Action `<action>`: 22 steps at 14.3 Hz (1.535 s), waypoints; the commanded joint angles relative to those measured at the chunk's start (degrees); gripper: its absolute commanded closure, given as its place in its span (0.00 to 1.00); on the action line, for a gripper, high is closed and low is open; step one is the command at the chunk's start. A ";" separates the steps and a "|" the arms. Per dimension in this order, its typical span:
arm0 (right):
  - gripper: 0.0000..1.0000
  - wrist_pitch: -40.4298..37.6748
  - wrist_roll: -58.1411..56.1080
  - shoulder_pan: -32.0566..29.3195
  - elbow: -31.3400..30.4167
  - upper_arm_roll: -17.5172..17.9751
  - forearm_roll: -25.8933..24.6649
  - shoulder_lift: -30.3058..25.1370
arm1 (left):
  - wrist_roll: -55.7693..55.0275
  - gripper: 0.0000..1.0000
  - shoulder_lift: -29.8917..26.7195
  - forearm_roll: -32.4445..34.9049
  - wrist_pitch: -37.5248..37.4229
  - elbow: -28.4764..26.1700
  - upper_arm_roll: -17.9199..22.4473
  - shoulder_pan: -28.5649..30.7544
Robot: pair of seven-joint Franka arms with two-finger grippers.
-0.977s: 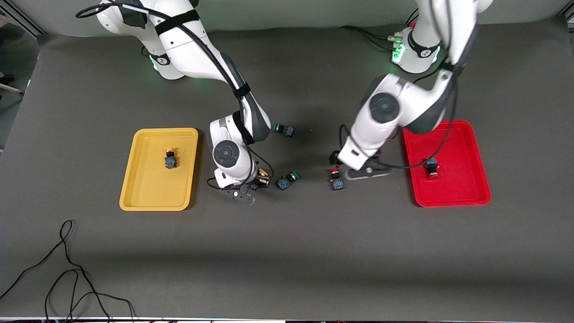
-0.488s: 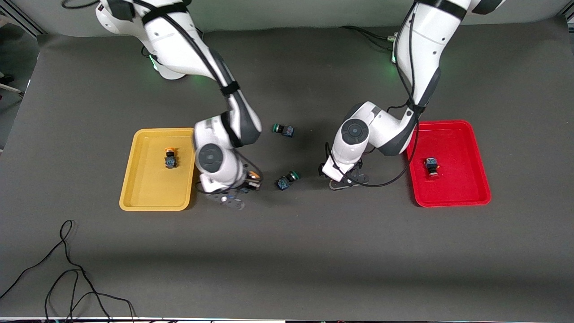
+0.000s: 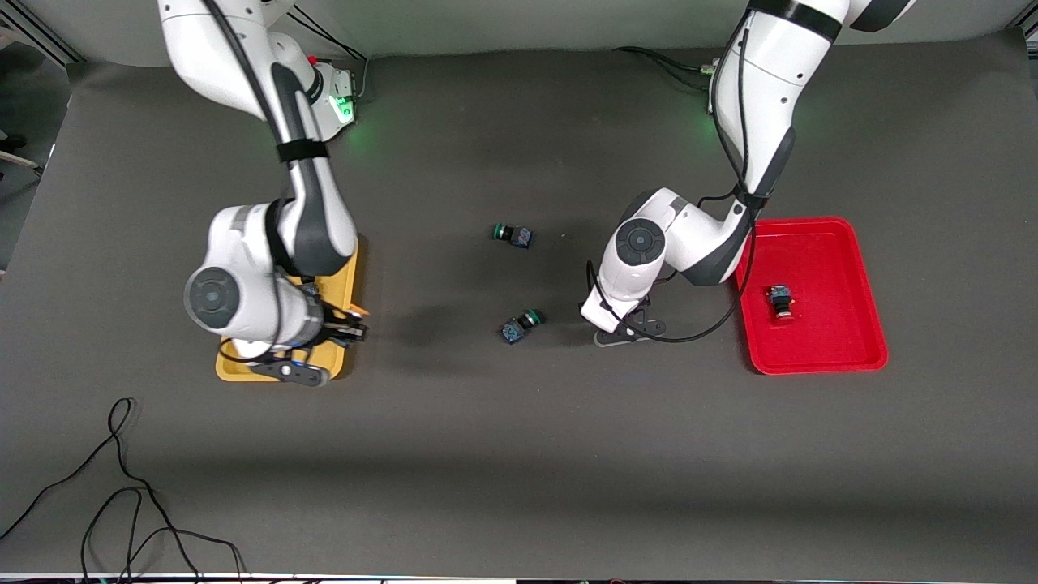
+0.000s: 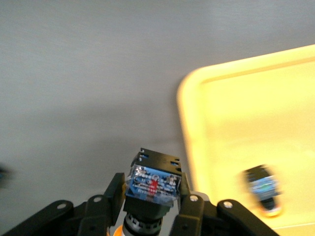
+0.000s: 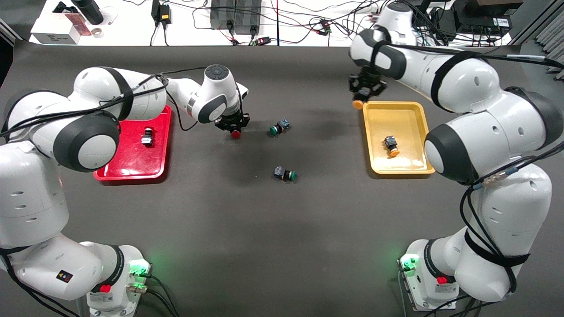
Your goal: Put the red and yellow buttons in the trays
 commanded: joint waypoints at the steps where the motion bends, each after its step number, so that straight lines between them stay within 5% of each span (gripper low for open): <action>1: 0.86 2.22 -11.39 0.83 -5.91 -4.50 -0.36 -1.58 | -1.92 0.90 -1.70 0.96 -5.71 3.16 0.73 -0.60; 6: 0.84 13.46 -30.37 -4.08 -11.81 -5.57 0.52 1.83 | 1.49 0.90 -8.46 -2.54 -23.91 11.34 0.55 1.69; 8: 0.73 15.06 -33.13 -6.72 -11.63 -4.87 1.83 3.60 | 10.25 0.90 -12.50 -6.06 -29.88 10.56 0.64 6.32; 10: 0.01 15.50 -33.05 -6.82 -11.46 -4.69 2.80 4.66 | 20.18 0.90 -16.89 -7.13 -35.95 8.54 0.64 13.26; 13: 0.00 15.07 -32.70 -6.82 -11.37 -4.69 3.51 4.05 | 38.10 0.90 -23.32 -6.69 -36.95 1.00 1.08 25.38; 16: 0.00 9.82 -32.00 -6.38 -9.45 -5.48 3.51 -0.33 | 50.61 0.89 -23.25 -3.10 -33.45 -2.79 1.25 34.80; 22: 0.00 -2.06 -31.03 -5.94 -2.24 -11.18 2.20 -11.32 | 56.44 0.88 -20.35 -0.18 -2.28 -22.64 1.43 43.26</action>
